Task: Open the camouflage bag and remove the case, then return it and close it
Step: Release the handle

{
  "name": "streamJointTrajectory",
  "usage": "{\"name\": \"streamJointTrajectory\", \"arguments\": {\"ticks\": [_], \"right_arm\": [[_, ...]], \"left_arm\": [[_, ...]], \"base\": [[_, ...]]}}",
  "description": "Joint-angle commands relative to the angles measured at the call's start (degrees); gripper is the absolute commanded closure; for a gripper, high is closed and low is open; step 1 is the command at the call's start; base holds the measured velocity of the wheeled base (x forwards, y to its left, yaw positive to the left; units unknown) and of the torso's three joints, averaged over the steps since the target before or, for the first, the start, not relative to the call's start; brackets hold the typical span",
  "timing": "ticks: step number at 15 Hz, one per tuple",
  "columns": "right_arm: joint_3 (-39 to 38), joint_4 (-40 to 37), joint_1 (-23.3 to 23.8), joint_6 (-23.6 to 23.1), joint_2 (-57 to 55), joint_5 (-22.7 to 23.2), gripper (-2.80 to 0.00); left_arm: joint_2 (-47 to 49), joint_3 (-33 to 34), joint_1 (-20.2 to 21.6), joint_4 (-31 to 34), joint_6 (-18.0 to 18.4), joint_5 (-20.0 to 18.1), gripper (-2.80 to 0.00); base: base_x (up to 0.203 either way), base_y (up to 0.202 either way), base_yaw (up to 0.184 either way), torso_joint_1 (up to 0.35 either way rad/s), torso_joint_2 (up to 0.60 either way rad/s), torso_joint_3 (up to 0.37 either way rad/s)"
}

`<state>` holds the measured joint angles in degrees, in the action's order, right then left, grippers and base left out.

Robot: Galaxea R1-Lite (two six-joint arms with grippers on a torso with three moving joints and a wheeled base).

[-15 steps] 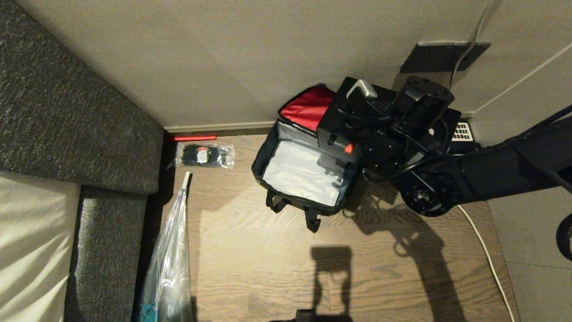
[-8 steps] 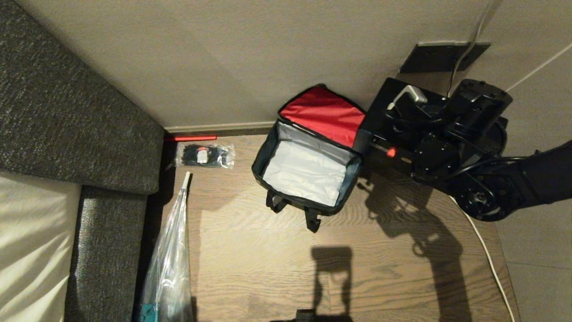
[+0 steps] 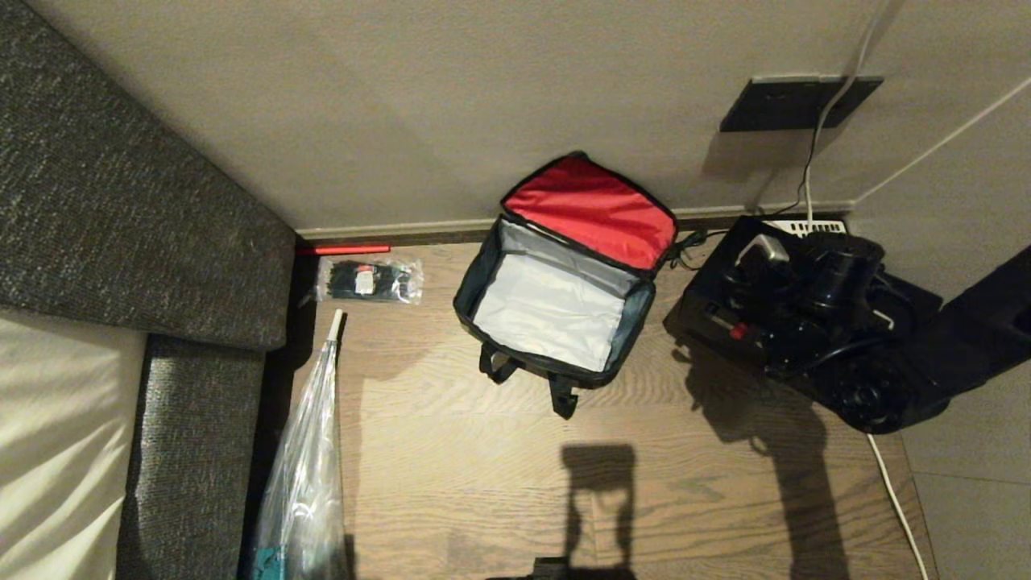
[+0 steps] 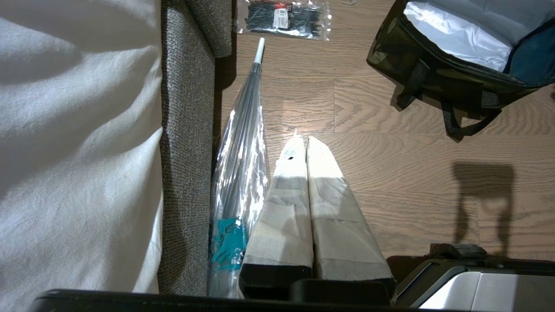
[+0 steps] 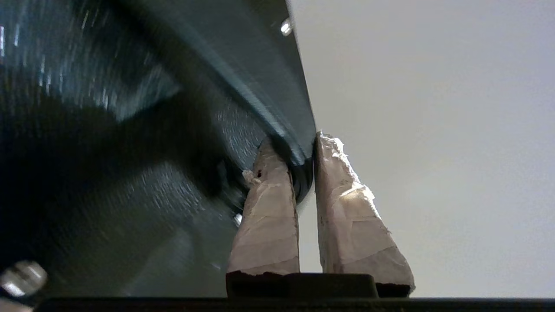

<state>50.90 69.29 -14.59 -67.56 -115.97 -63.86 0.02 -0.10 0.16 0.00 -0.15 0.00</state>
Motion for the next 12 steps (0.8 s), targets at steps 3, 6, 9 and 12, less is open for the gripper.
{"name": "streamJointTrajectory", "arguments": {"ticks": [3, 6, 9, 12], "right_arm": [[0.37, 2.90, 3.18, 2.13, -14.05, 1.15, 0.00], [1.81, 3.83, 3.42, 2.61, -18.87, 1.45, -2.80], [-0.52, 3.17, 2.61, 2.58, -20.32, 1.75, -2.80], [-7.80, 0.66, -0.25, 4.43, -17.22, 4.57, -2.80]], "left_arm": [[-0.20, 0.01, 0.02, 0.00, -0.03, 0.00, 0.00], [-0.20, 0.01, -0.04, 0.00, -0.03, 0.00, 0.00], [-0.20, 0.01, -0.07, 0.00, -0.03, 0.00, 0.00], [-0.20, 0.01, -0.05, 0.00, -0.03, 0.00, 0.00]], "base": [[0.000, 0.000, 0.000, 0.000, 0.00, 0.000], [0.000, 0.000, 0.000, 0.000, 0.00, 0.000], [0.000, 0.000, 0.000, 0.000, 0.00, 0.000], [0.000, 0.000, 0.000, 0.000, 0.00, 0.000]]}}
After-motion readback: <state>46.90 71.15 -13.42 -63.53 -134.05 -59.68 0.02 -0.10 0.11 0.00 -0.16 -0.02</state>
